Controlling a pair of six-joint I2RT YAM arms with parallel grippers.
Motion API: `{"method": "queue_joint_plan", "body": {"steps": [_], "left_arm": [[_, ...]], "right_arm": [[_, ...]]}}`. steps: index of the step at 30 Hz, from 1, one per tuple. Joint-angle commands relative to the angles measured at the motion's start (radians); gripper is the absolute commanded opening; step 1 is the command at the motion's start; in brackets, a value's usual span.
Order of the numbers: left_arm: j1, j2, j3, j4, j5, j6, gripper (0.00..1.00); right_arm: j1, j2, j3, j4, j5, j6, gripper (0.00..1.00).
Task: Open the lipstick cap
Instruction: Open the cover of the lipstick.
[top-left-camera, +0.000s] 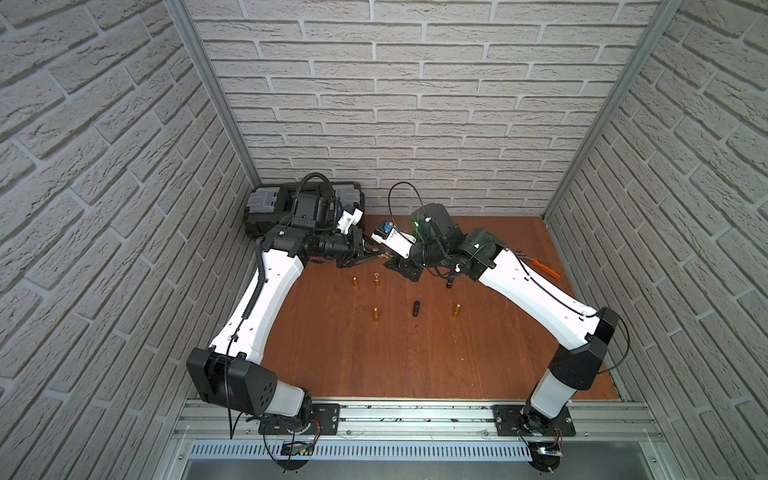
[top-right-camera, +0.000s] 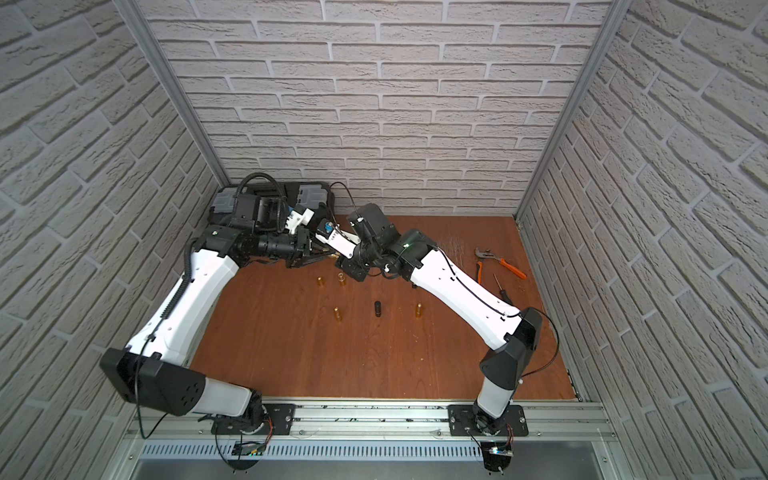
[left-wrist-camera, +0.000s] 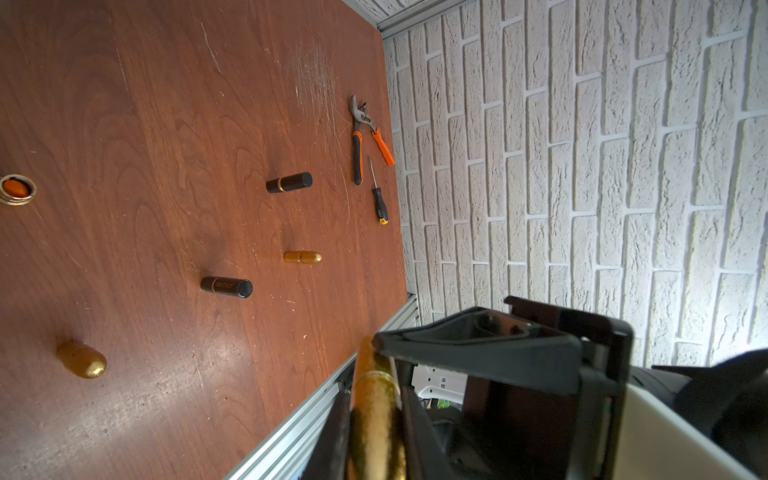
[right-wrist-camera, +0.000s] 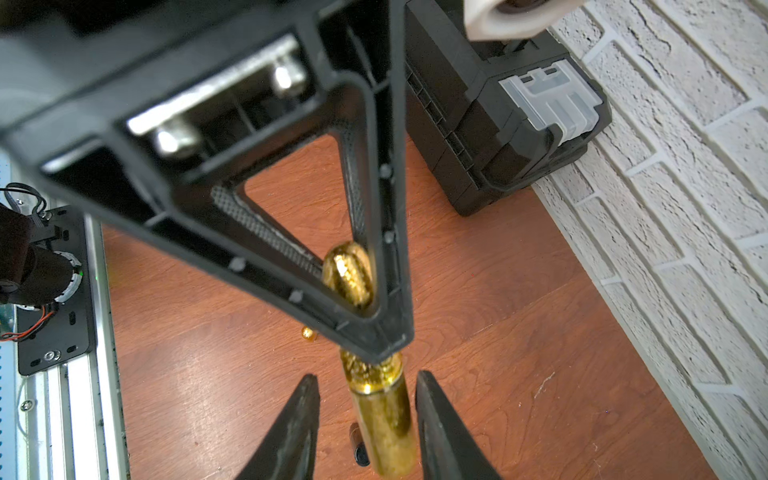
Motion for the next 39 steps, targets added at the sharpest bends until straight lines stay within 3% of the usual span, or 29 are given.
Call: {"method": "queue_joint_plan", "body": {"steps": [1,3,9,13,23,27,29,32,39], "left_arm": [[0.008,-0.033,0.005,0.020,0.028,0.001,0.00],[0.017,-0.034,0.012,0.016,0.028,0.001,0.00],[0.044,-0.034,0.024,0.013,0.037,0.005,0.00],[0.057,-0.028,0.022,0.019,0.041,0.006,0.00],[0.183,-0.026,0.011,0.032,0.101,0.017,0.00],[0.193,-0.027,0.010,0.093,0.103,-0.020,0.00],[0.176,-0.008,0.032,0.063,0.045,0.011,0.00],[0.100,0.059,0.101,-0.042,-0.136,0.110,0.00],[-0.131,0.267,0.139,0.031,-0.558,0.189,0.00]], "right_arm": [[0.002,0.003,0.027,0.003,-0.015,-0.008,0.34],[0.003,0.000,0.029,0.000,-0.013,-0.006,0.27],[0.004,-0.009,0.020,-0.009,0.008,-0.001,0.22],[0.004,-0.015,0.015,-0.016,0.016,0.003,0.08],[0.004,-0.089,-0.078,0.013,0.125,-0.005,0.04],[0.005,-0.111,-0.119,0.032,0.189,0.003,0.04],[0.004,-0.127,-0.131,0.037,0.205,0.013,0.03],[0.005,-0.171,-0.141,0.034,0.205,0.030,0.04],[0.004,-0.295,-0.153,0.001,0.225,0.054,0.05]]}}
